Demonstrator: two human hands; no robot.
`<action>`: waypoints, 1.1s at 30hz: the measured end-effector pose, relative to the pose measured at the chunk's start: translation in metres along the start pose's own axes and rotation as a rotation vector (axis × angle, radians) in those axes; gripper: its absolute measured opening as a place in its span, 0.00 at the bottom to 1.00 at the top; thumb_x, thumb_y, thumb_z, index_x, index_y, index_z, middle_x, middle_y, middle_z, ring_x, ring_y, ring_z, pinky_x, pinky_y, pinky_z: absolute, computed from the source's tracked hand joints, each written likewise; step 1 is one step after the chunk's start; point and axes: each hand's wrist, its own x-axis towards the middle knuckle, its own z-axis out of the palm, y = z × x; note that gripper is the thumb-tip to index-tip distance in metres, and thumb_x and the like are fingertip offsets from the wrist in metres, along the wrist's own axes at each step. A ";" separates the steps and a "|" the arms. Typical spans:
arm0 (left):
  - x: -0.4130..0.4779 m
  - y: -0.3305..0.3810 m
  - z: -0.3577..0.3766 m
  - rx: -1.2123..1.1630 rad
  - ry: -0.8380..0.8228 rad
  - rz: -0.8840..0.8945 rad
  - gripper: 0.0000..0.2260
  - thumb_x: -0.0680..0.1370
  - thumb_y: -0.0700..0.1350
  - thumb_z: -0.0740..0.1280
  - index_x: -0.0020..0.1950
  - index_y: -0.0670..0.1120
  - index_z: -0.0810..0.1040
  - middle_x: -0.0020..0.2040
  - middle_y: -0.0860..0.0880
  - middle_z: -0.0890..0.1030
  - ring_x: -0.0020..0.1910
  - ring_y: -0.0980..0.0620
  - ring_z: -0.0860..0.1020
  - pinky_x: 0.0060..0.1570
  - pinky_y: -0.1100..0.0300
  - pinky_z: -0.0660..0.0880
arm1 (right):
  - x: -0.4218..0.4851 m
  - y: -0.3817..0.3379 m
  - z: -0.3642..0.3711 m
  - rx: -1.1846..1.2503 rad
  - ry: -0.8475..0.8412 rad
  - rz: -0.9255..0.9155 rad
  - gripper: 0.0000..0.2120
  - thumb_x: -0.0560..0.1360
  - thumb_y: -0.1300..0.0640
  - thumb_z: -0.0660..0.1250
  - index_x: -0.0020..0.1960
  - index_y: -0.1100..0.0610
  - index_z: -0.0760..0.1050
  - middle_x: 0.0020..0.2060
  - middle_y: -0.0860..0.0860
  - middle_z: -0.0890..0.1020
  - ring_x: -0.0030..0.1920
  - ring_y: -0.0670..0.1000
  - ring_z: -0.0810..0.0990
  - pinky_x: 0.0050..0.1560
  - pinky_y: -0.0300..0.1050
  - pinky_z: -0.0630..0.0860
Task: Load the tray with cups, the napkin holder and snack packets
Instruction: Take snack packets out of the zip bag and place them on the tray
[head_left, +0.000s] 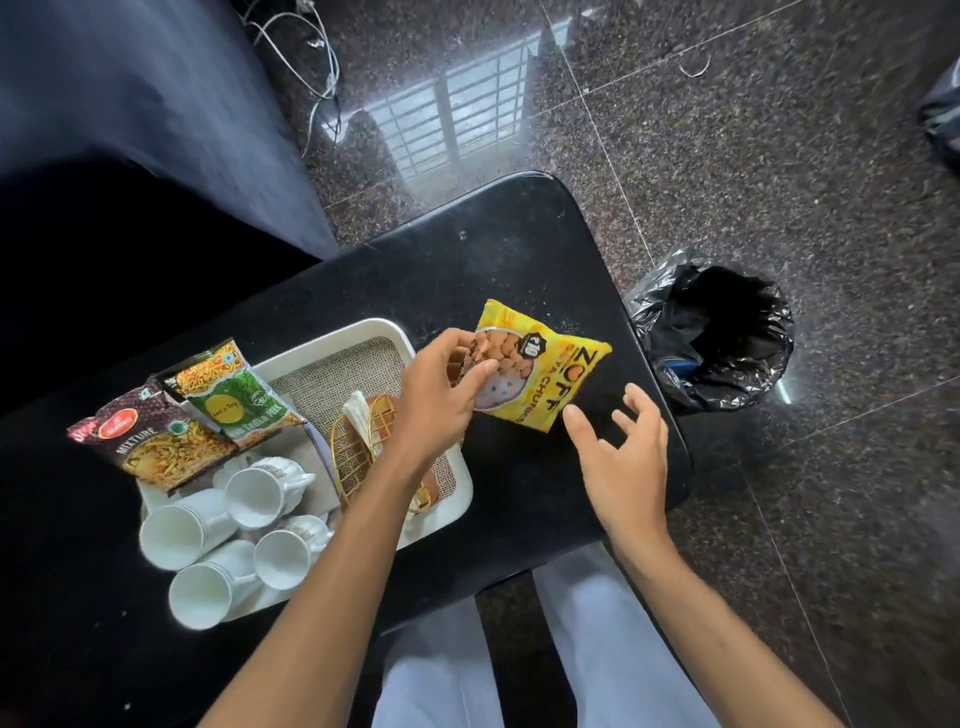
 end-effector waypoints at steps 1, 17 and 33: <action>-0.003 0.000 -0.002 -0.045 0.051 0.001 0.03 0.81 0.44 0.69 0.54 0.48 0.79 0.51 0.52 0.84 0.53 0.54 0.82 0.47 0.54 0.83 | 0.000 -0.003 0.004 0.038 -0.011 0.037 0.38 0.73 0.45 0.74 0.77 0.51 0.61 0.72 0.48 0.67 0.67 0.43 0.71 0.53 0.32 0.75; -0.033 0.006 -0.064 -0.658 0.448 -0.208 0.18 0.78 0.43 0.73 0.67 0.44 0.76 0.60 0.46 0.83 0.55 0.55 0.83 0.57 0.60 0.81 | 0.009 -0.101 0.097 0.478 -0.465 -0.038 0.26 0.68 0.50 0.78 0.60 0.60 0.76 0.55 0.57 0.85 0.56 0.57 0.85 0.60 0.60 0.79; -0.002 -0.075 -0.159 -0.105 0.328 -0.100 0.15 0.83 0.38 0.62 0.69 0.44 0.76 0.58 0.48 0.83 0.56 0.53 0.79 0.59 0.55 0.78 | 0.021 -0.115 0.192 -0.338 -0.571 -0.444 0.23 0.73 0.53 0.76 0.65 0.53 0.76 0.58 0.47 0.84 0.58 0.48 0.82 0.61 0.55 0.79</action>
